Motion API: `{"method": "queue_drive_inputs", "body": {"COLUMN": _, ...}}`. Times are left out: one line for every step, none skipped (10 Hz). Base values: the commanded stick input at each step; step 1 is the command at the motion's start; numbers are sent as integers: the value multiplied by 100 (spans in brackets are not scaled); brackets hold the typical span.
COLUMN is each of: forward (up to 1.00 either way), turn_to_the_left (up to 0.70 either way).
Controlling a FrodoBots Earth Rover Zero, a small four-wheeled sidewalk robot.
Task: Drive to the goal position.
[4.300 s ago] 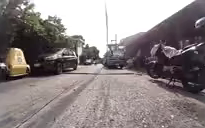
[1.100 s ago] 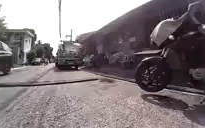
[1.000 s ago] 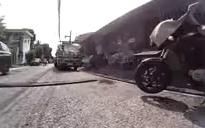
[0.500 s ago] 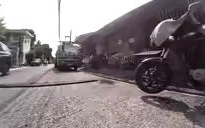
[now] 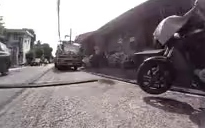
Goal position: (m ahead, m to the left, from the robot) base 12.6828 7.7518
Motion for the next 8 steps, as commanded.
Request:
{"method": "queue_drive_inputs", "body": {"forward": 70, "turn_to_the_left": 0}}
{"method": "queue_drive_inputs", "body": {"forward": 70, "turn_to_the_left": 0}}
{"method": "queue_drive_inputs", "body": {"forward": 70, "turn_to_the_left": 0}}
{"method": "queue_drive_inputs", "body": {"forward": 70, "turn_to_the_left": 0}}
{"method": "queue_drive_inputs", "body": {"forward": 70, "turn_to_the_left": 0}}
{"method": "queue_drive_inputs", "body": {"forward": 70, "turn_to_the_left": 0}}
{"method": "queue_drive_inputs", "body": {"forward": 70, "turn_to_the_left": 0}}
{"method": "queue_drive_inputs", "body": {"forward": 70, "turn_to_the_left": 0}}
